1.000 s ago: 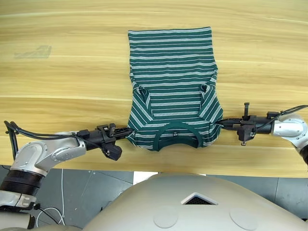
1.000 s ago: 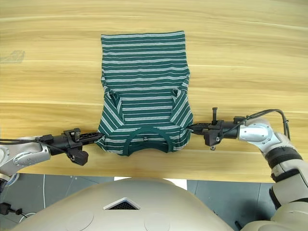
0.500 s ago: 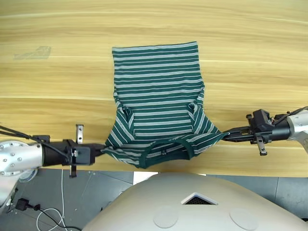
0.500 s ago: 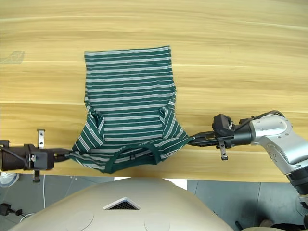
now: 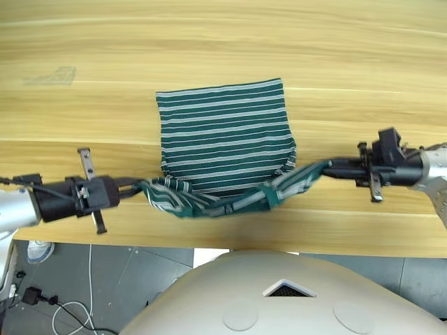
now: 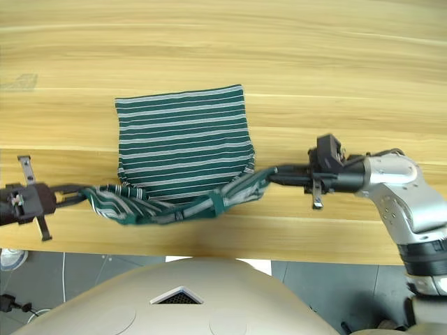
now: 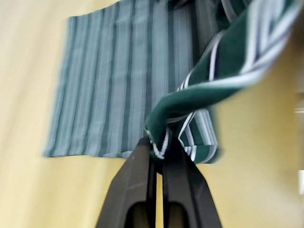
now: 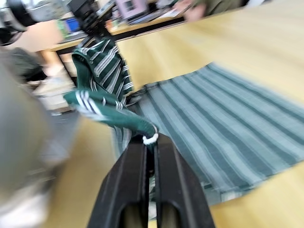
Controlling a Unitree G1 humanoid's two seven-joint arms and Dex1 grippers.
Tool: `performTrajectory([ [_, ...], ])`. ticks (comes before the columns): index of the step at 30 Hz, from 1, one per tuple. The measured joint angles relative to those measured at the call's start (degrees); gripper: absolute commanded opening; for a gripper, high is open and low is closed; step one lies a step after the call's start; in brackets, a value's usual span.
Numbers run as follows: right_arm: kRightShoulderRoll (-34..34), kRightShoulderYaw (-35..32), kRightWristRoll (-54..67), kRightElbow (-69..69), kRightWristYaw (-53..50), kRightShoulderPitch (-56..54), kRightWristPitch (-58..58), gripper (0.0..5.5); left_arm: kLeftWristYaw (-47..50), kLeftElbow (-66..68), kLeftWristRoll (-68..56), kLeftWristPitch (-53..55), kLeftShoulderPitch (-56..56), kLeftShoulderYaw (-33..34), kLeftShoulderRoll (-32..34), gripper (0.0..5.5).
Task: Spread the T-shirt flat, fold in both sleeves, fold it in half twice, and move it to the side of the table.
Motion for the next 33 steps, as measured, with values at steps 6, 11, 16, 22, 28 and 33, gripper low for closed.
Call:
performTrajectory([
  [6,16.58,3.89,-15.84,22.93,-4.53,-19.38,-7.97,0.03,10.21,19.48,11.17,-0.6,-25.12,-16.27,-11.29,0.0],
  [11,23.76,2.45,-23.07,42.29,-7.21,-29.72,-18.6,0.03,14.51,33.5,13.27,-3.29,-35.68,-19.1,-16.14,0.0],
  [16,26.88,1.71,-27.25,53.05,-7.91,-31.35,-24.8,0.33,15.64,40.01,13.37,-6.55,-37.01,-19.89,-17.85,0.33],
  [22,30.12,-0.67,-30.83,62.63,-11.2,-34.75,-29.76,1.33,16.16,45.09,13.25,-8.19,-38.97,-21.09,-19.9,1.2],
  [28,33.02,-8.58,-32.82,74.94,-34.93,-45.38,-36.25,2.48,36.66,65.5,13.72,-9.69,-54.45,-14.7,-24.86,2.26],
  [33,33.57,-9.43,-34.69,77.46,-36.7,-44.03,-39.66,3.57,41.25,75.67,12.6,-12.87,-57.16,-11.95,-27.54,3.25],
])
